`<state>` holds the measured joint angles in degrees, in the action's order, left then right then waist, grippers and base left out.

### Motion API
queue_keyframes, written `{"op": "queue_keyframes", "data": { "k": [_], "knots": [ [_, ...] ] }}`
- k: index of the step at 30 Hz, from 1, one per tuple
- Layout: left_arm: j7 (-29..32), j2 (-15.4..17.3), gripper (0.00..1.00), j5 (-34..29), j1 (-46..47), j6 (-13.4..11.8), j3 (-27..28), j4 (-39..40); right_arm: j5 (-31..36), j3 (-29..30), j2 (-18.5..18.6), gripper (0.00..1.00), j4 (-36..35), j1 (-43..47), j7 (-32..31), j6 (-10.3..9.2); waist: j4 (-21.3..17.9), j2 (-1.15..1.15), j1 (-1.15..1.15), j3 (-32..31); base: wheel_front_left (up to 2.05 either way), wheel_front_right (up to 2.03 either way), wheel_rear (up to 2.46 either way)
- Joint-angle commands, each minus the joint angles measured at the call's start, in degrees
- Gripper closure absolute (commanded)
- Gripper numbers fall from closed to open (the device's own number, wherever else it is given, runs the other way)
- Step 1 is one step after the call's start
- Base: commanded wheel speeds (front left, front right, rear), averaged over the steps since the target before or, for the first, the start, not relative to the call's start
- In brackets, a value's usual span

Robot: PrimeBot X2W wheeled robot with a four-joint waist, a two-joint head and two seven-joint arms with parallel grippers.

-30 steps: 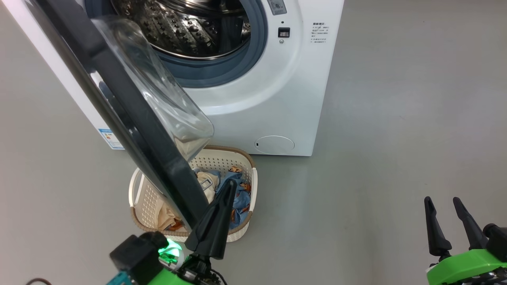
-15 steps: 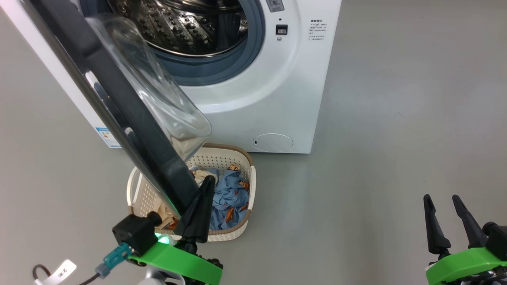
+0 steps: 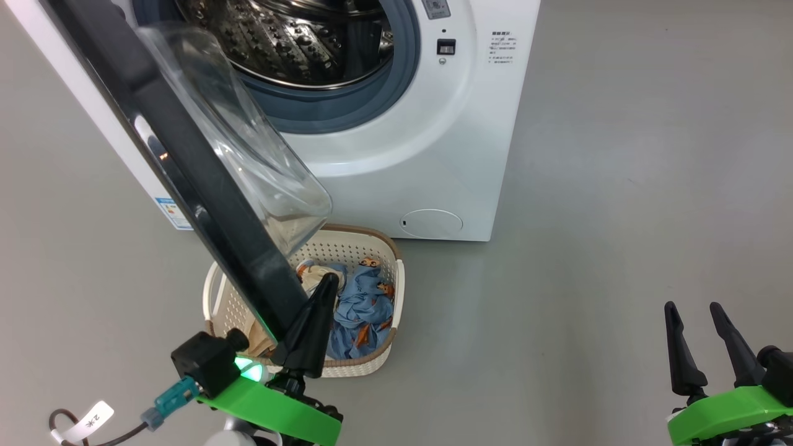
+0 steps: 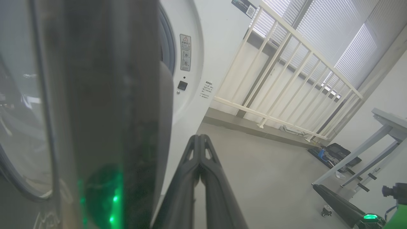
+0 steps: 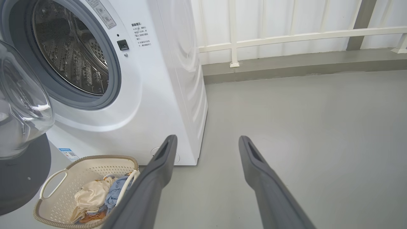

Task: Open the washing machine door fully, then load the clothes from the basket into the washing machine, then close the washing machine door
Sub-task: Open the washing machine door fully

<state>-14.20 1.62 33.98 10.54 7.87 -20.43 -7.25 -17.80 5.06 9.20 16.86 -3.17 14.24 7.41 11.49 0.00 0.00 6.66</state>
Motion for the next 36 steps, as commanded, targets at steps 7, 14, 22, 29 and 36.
{"op": "queue_keyframes", "data": {
  "k": [7, 14, 22, 29, 36],
  "knots": [
    [-0.79, 1.26, 1.00, -1.32, 0.58, -0.39, 4.74, 1.24, -0.08, -1.38, 0.77, 0.00, -1.70, -1.31, 0.75, 0.08, 1.06, 0.00, 0.00, -0.43, 0.00, 0.00, 0.00],
    [-0.79, 1.89, 1.00, -2.69, -1.42, -0.39, 4.67, 1.76, -0.23, -1.60, 1.10, 0.00, -1.86, -1.18, 0.75, 0.08, 2.90, 0.00, 0.00, -0.54, 0.00, 0.00, 0.00],
    [-0.79, 2.32, 1.00, -3.56, -3.52, -0.39, 5.53, 2.74, -0.24, -1.78, 1.27, 0.00, -2.12, -0.97, 0.75, 0.08, 5.67, 0.00, 0.00, -0.81, 0.00, 0.00, 0.00],
    [-0.80, 2.23, 1.00, -4.45, -4.71, -0.81, 5.92, 3.00, -0.32, -1.77, 1.63, 0.00, -2.23, -0.75, 0.75, 0.08, 8.08, 0.00, 0.00, -0.97, 0.00, 0.00, 0.00],
    [-0.80, 2.40, 1.00, -4.71, -5.72, -2.27, 6.54, 3.05, -0.36, -1.76, 1.83, 0.00, -2.17, -0.47, 0.75, 0.08, 11.01, 0.00, 0.00, -1.31, 0.00, 0.00, 0.00]
  ]
}}
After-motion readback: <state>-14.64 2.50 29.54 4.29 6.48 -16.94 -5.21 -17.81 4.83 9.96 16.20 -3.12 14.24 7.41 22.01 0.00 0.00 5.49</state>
